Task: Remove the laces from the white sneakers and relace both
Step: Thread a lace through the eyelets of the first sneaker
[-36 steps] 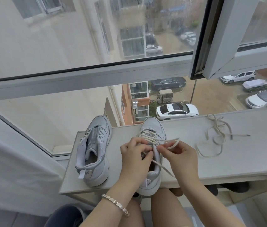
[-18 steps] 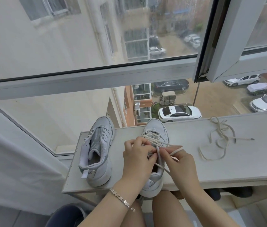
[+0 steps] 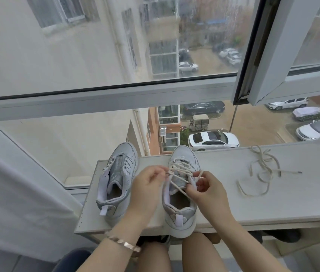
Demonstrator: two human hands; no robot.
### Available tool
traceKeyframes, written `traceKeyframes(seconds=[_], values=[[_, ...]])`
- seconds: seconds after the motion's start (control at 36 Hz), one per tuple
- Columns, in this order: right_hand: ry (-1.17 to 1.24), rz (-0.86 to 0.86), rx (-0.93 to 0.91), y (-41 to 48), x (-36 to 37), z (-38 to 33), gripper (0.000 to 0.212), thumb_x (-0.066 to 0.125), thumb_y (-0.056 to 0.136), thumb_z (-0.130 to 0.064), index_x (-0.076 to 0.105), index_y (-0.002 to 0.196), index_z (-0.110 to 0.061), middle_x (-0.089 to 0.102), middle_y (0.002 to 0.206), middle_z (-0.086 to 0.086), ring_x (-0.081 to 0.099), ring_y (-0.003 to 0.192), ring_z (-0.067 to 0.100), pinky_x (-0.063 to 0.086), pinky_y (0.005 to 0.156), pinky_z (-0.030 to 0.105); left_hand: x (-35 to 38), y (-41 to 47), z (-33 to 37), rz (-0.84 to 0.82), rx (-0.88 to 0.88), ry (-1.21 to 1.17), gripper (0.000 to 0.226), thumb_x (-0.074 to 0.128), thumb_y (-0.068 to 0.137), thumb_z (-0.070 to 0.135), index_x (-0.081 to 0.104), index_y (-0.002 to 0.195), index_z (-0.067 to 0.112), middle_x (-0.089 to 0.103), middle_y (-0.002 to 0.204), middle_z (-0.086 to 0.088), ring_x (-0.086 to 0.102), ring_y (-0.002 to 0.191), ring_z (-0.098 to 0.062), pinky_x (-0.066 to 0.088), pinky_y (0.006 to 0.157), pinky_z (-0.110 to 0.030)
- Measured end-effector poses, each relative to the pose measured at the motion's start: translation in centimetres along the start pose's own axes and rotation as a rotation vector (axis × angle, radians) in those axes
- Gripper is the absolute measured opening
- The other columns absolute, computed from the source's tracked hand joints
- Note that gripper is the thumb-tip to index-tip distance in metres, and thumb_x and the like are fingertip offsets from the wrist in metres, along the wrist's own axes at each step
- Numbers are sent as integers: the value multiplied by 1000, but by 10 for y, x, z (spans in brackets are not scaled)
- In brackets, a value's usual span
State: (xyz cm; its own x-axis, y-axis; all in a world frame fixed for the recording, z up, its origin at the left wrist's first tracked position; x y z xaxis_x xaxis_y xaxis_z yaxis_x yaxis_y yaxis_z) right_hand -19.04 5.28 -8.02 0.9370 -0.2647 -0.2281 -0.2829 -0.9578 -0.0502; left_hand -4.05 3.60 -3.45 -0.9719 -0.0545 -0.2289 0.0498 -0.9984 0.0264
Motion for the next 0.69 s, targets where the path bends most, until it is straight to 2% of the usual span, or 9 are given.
traceKeyframes(seconds=[0.11,0.17,0.19,0.28,0.39,0.44,0.56,0.64,0.69], values=[[-1,-22,42,5,1,2,25,68,74,-8,60,85,-29,60,69,-3,54,58,3,45,58,18,-27,6,6,2,-211,-844,33,41,93,3,60,67,8,72,86,-8,69,91,-24,55,83,-39],[-9,-33,59,8,0,1,28,70,74,-8,59,88,-30,61,73,-1,55,63,7,47,60,20,-35,9,9,6,-255,-1114,33,35,97,6,52,69,8,66,67,-7,69,68,-21,59,72,-42],[-20,-37,58,9,0,1,29,70,73,-8,59,87,-30,61,74,-1,55,63,7,47,61,21,-35,10,9,18,-284,-1113,32,33,98,5,47,69,9,56,56,-3,61,52,-15,59,62,-37],[-47,-39,17,8,-1,-2,28,69,73,-8,60,85,-32,61,73,-4,55,61,5,48,57,20,-30,11,5,67,-253,-483,32,29,99,0,39,71,12,34,44,6,29,36,-7,34,37,-19],[-98,-22,-35,7,-3,-5,32,67,72,-7,59,85,-35,61,76,-6,56,64,7,46,53,16,-40,7,7,97,258,412,26,35,97,9,40,73,20,36,51,6,33,47,-12,28,49,-27],[-115,-9,-53,9,-7,-6,34,66,73,-7,58,84,-38,61,75,-9,57,64,5,45,51,13,-54,10,11,195,375,536,20,36,96,14,43,79,20,44,54,3,43,52,-12,33,52,-26],[-185,-36,-57,11,-10,-6,30,66,74,-11,60,88,-37,61,80,-9,58,68,6,52,59,24,-64,20,11,233,296,501,17,40,96,8,48,84,17,48,57,-4,46,55,-21,35,54,-23],[-225,-13,-54,15,-15,-5,27,65,75,-12,64,95,-30,62,84,-6,57,71,7,52,61,28,-42,16,2,32,251,643,11,42,96,17,49,95,26,54,71,2,52,66,-17,37,60,-29],[-212,36,-57,20,-23,-5,27,64,75,-9,65,94,-29,62,83,-6,57,68,4,48,54,18,-22,11,-7,-172,174,675,20,45,95,29,47,115,29,53,96,5,52,80,-7,39,71,-26]])
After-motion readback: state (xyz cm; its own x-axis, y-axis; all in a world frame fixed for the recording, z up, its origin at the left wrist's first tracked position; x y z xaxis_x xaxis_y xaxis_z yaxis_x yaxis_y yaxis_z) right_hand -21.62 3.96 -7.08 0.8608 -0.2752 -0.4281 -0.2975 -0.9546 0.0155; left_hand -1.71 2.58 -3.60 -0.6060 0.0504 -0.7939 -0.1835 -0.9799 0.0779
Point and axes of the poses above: each hand's wrist, its own y-axis towards the middle knuckle, its own x-axis out of the palm, z = x × y, the point moved 2 cm from there along y, towards the middle knuckle
